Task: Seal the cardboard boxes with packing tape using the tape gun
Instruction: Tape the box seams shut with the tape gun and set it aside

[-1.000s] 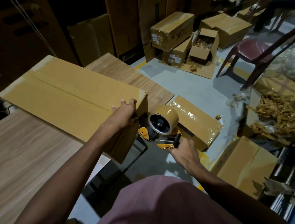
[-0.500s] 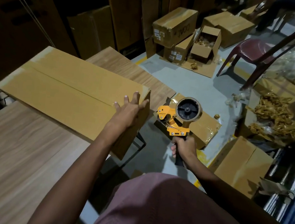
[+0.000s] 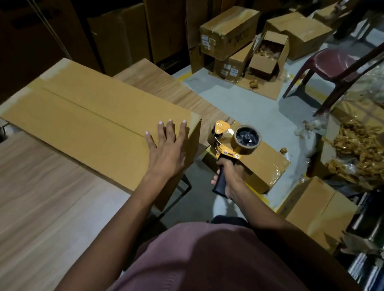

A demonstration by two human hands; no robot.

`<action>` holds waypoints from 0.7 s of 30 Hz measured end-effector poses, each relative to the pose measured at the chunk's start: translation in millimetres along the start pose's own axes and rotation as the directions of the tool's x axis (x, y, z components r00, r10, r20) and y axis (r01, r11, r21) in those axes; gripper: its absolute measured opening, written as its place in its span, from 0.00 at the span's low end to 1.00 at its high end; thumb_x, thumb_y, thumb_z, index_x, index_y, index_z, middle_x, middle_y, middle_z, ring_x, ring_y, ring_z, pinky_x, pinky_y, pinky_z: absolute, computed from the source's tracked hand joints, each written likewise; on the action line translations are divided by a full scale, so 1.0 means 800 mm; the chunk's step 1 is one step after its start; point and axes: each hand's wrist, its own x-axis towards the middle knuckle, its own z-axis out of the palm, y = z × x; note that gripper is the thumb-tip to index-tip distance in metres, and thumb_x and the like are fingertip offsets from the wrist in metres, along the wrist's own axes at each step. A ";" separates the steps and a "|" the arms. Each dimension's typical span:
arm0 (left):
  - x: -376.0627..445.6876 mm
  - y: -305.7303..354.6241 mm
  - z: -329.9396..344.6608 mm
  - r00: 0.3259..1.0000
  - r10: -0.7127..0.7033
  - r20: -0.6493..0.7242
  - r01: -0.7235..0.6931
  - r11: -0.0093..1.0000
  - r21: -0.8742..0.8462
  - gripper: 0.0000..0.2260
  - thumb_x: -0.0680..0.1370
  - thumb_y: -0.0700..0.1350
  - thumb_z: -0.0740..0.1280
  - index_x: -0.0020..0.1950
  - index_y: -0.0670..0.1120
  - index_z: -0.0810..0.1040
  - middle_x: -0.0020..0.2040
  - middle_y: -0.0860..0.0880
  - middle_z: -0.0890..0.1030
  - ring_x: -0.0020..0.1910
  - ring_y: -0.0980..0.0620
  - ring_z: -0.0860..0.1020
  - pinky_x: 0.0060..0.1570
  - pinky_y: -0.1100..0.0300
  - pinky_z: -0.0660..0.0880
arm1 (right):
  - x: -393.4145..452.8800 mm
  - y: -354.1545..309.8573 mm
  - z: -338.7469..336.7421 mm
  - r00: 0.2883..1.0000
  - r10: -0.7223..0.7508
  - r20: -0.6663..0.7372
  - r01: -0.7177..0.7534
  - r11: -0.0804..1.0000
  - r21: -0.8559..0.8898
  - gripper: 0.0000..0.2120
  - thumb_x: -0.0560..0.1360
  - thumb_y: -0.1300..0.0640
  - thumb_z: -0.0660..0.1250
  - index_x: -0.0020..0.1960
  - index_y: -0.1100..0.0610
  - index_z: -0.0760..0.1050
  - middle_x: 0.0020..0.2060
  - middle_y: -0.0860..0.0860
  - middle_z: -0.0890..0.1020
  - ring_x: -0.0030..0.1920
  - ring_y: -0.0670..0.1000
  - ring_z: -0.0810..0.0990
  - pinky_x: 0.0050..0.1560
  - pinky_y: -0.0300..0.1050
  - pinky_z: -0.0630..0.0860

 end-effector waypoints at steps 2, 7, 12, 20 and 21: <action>0.009 -0.002 -0.005 1.000 -0.027 0.015 0.027 1.000 -0.015 0.43 0.81 0.50 0.66 0.82 0.53 0.34 0.82 0.40 0.40 0.80 0.34 0.37 0.72 0.28 0.41 | 0.016 -0.015 0.007 0.999 0.026 0.029 -0.026 1.000 -0.003 0.09 0.77 0.60 0.70 0.43 0.64 0.74 0.31 0.57 0.74 0.24 0.54 0.73 0.27 0.44 0.74; 0.020 0.004 -0.013 0.982 -0.136 0.131 0.143 0.989 -0.042 0.46 0.81 0.47 0.68 0.81 0.54 0.33 0.81 0.40 0.35 0.79 0.34 0.33 0.72 0.29 0.38 | 0.075 -0.052 0.027 0.996 0.045 0.081 -0.038 0.996 -0.084 0.08 0.79 0.62 0.69 0.43 0.63 0.72 0.31 0.55 0.71 0.27 0.53 0.71 0.27 0.45 0.74; 0.028 0.021 -0.010 0.972 -0.201 0.121 0.204 0.979 -0.009 0.48 0.80 0.45 0.69 0.81 0.54 0.32 0.81 0.39 0.33 0.78 0.33 0.33 0.72 0.29 0.39 | 0.135 -0.081 0.047 0.979 0.052 0.196 0.004 0.960 -0.280 0.06 0.76 0.65 0.69 0.45 0.63 0.72 0.30 0.57 0.73 0.26 0.55 0.73 0.28 0.46 0.74; 0.043 0.029 -0.004 0.959 -0.281 0.031 0.282 0.959 -0.034 0.47 0.76 0.71 0.60 0.83 0.51 0.37 0.83 0.45 0.37 0.80 0.40 0.35 0.72 0.30 0.37 | 0.188 -0.101 0.094 0.914 0.122 0.388 0.052 0.911 -0.410 0.12 0.74 0.67 0.71 0.55 0.62 0.74 0.38 0.59 0.81 0.31 0.55 0.80 0.29 0.45 0.78; 0.041 0.028 -0.003 0.958 -0.287 0.014 0.287 0.957 -0.034 0.47 0.76 0.72 0.59 0.83 0.50 0.39 0.83 0.45 0.38 0.81 0.41 0.35 0.73 0.31 0.37 | 0.195 -0.101 0.097 0.908 0.130 0.399 0.060 0.901 -0.430 0.13 0.73 0.67 0.71 0.56 0.62 0.75 0.39 0.59 0.82 0.33 0.56 0.81 0.31 0.45 0.79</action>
